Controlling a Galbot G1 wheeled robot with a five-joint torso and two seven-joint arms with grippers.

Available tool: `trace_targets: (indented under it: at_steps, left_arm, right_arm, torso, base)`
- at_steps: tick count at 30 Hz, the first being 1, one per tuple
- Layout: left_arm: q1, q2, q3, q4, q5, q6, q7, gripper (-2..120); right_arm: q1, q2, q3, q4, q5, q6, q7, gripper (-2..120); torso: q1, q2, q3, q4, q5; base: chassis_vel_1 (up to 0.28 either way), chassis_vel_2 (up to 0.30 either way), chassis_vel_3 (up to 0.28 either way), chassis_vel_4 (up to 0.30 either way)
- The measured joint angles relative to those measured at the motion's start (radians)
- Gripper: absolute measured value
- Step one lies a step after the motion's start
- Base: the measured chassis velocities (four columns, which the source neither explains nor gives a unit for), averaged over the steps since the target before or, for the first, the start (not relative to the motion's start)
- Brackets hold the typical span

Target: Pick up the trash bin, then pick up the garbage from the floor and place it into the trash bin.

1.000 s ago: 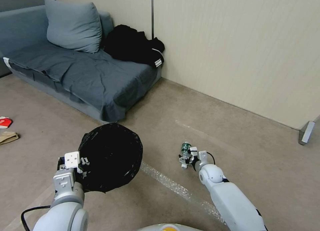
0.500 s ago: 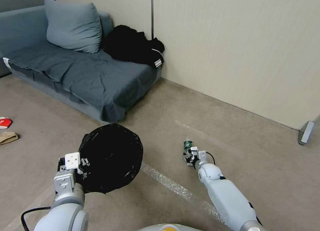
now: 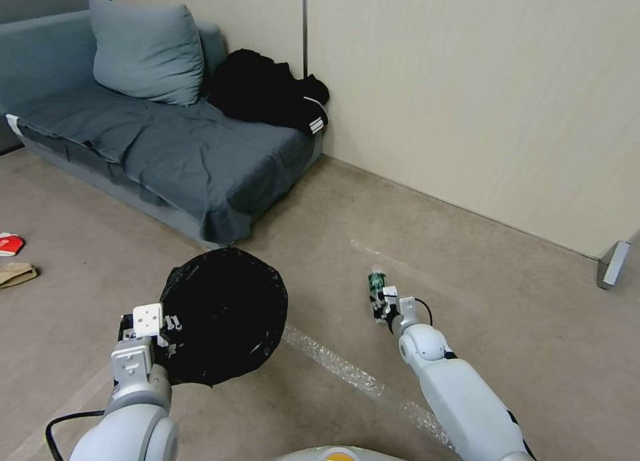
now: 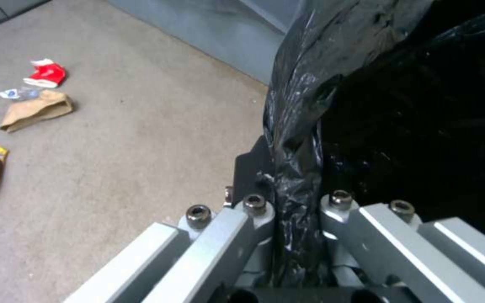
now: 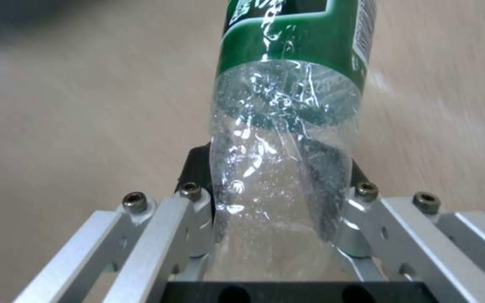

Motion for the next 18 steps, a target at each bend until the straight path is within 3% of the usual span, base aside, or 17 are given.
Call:
trace_targets:
  at_steps: [3, 5, 6, 9, 10, 12, 14, 16, 18]
  left_arm:
    - [-0.002, 0.002, 0.001, 0.006, -0.001, 0.0, 0.001, 1]
    - [-0.003, 0.006, 0.005, 0.011, -0.002, 0.0, 0.001, 1]
    - [-0.003, 0.006, 0.005, 0.011, -0.002, 0.0, 0.001, 1]
    - [-0.003, 0.013, 0.015, 0.018, -0.006, 0.001, 0.007, 1]
    - [-0.003, 0.013, 0.015, 0.018, -0.006, 0.001, 0.007, 1]
    - [-0.003, 0.019, 0.02, 0.021, -0.008, 0.003, 0.01, 1]
    - [-0.003, 0.019, 0.021, 0.021, -0.008, 0.003, 0.01, 1]
    - [-0.002, 0.02, 0.029, 0.021, -0.008, 0.004, 0.011, 1]
    - [0.0, 0.019, 0.033, 0.021, -0.008, 0.004, 0.011, 1]
  right_arm:
    - [-0.03, -0.017, -0.011, 0.111, 0.022, 0.003, 0.001, 25]
    - [-0.068, -0.044, -0.033, 0.264, 0.038, 0.034, -0.012, 25]
    - [-0.068, -0.044, -0.033, 0.264, 0.038, 0.034, -0.012, 25]
    - [-0.104, -0.081, -0.064, 0.439, 0.045, 0.123, -0.1, 25]
    - [-0.104, -0.081, -0.064, 0.439, 0.045, 0.123, -0.1, 25]
    - [-0.125, -0.133, -0.09, 0.551, 0.063, 0.212, -0.231, 25]
    - [-0.127, -0.143, -0.093, 0.563, 0.065, 0.223, -0.25, 25]
    - [-0.135, -0.212, -0.118, 0.623, 0.069, 0.27, -0.347, 25]
    - [-0.137, -0.238, -0.133, 0.64, 0.071, 0.283, -0.377, 25]
  torso:
    - [0.0, 0.0, 0.0, 0.0002, -0.0003]
    - [0.0, 0.0, 0.0, 0.0, 0.0]
    - [0.0, 0.0, 0.0, 0.0, 0.0]
    - [0.0, 0.0, 0.0, 0.0, 0.0]
    - [0.0, 0.0, 0.0, 0.0, 0.0]
    - [0.0, 0.0, 0.0, 0.0, -0.0001]
    - [0.0, 0.0, 0.0, 0.0001, 0.0002]
    - [0.0, 0.0, 0.0, -0.0001, 0.0]
    - [0.0, 0.0, 0.0, -0.0002, 0.0]
  base:
    - [0.0, 0.0, 0.0, 0.0]
    - [0.0, 0.0, 0.0, 0.0]
    - [0.0, 0.0, 0.0, 0.0]
    - [0.0, 0.0, 0.0, 0.0]
    - [0.0, 0.0, 0.0, 0.0]
    - [0.0, 0.0, 0.0, 0.0]
    - [0.0, 0.0, 0.0, 0.0]
    - [0.0, 0.0, 0.0, 0.0]
    - [0.0, 0.0, 0.0, 0.0]
